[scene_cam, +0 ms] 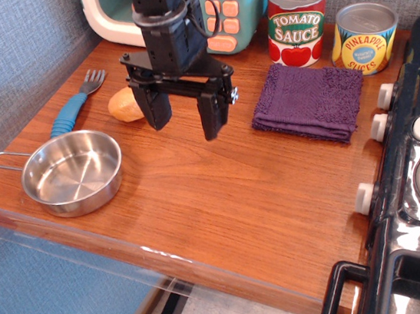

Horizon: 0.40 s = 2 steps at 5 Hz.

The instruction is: Move the towel right under the cans

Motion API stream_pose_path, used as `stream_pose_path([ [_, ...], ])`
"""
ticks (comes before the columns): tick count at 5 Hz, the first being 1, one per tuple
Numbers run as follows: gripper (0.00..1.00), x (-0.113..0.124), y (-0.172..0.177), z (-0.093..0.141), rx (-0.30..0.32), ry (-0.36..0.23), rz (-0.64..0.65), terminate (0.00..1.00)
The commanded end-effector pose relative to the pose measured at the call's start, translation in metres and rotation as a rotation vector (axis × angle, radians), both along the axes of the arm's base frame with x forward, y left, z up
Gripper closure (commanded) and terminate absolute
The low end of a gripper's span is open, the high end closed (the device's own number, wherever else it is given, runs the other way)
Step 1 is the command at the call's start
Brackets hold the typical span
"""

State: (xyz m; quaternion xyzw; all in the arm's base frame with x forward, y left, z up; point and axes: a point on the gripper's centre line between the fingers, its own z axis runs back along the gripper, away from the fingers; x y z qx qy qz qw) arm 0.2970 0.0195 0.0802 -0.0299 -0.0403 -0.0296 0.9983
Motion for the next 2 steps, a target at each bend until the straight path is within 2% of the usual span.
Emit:
stream_pose_path([
  [1, 0.0, 0.0021, 0.007, 0.0198, 0.038, -0.072, -0.01, 0.0],
  [2, 0.0, 0.0021, 0.007, 0.0198, 0.038, -0.072, -0.01, 1.0],
])
